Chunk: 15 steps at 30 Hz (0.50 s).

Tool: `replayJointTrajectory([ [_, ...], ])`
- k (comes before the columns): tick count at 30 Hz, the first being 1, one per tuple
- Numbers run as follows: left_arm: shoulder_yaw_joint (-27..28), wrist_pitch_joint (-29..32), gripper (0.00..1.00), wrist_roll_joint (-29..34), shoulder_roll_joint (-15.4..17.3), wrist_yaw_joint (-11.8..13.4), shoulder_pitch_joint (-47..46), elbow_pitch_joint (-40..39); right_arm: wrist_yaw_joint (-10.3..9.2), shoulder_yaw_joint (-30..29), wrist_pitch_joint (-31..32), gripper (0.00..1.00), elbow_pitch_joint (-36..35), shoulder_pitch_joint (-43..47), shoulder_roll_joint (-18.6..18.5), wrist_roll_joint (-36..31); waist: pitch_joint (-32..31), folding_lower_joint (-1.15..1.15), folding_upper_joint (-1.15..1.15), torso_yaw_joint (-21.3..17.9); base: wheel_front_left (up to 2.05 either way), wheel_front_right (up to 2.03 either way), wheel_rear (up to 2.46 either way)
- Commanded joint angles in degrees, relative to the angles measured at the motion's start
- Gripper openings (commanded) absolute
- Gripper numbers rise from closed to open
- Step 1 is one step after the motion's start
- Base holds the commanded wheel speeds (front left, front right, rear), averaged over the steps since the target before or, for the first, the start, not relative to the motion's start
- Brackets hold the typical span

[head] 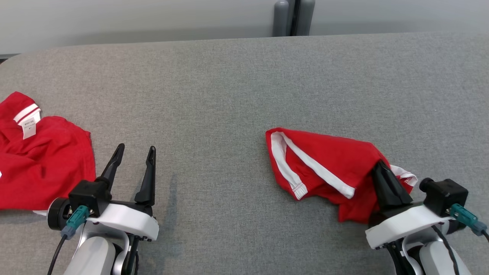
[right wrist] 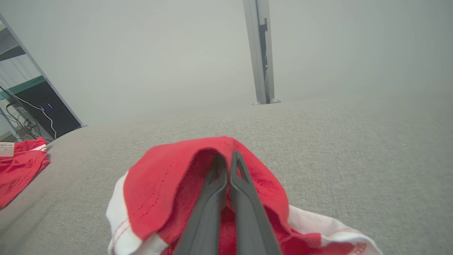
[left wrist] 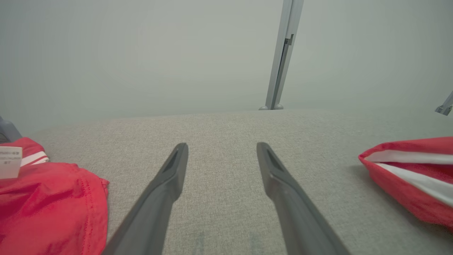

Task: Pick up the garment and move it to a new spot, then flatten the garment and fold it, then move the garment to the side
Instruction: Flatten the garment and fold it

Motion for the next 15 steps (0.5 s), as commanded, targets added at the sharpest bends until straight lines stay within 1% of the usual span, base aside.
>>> replayJointTrajectory([
  [1,0.1,0.0,1.0,0.2,0.6,0.1,-0.7,-0.1,0.01,-1.2,-0.9,0.0,1.8,0.0,0.2,0.8,0.2,0.0,0.0,-0.2,0.0,0.0,0.0],
  [8,-0.5,0.2,1.0,0.0,0.8,0.0,-1.4,-0.2,0.01,-5.0,-3.4,0.0,11.0,-3.3,0.8,3.3,0.8,0.0,0.0,-0.3,0.0,0.0,0.0],
  [9,-0.5,0.1,1.0,-0.1,0.8,0.0,-1.5,-0.1,0.01,-5.1,-4.0,0.19,11.8,-3.7,0.9,3.4,0.9,0.0,0.0,-0.3,0.0,0.0,0.0],
  [10,-0.5,0.1,1.0,-0.2,0.8,0.0,-1.6,-0.1,0.01,-5.2,-4.3,0.48,12.6,-4.2,0.9,3.5,0.9,0.0,0.0,-0.2,0.0,0.0,0.0],
  [11,-0.5,0.1,1.0,-0.2,0.8,0.0,-1.6,-0.1,0.01,-5.1,-4.7,1.0,12.9,-4.4,1.0,3.6,0.9,0.0,0.0,-0.2,0.0,0.0,0.0],
  [15,0.0,0.1,1.0,-0.6,0.6,0.8,-1.0,-0.1,0.01,-4.4,-5.9,1.0,13.0,-4.9,-0.1,1.2,0.5,0.0,0.0,-0.4,0.0,0.0,0.0],
])
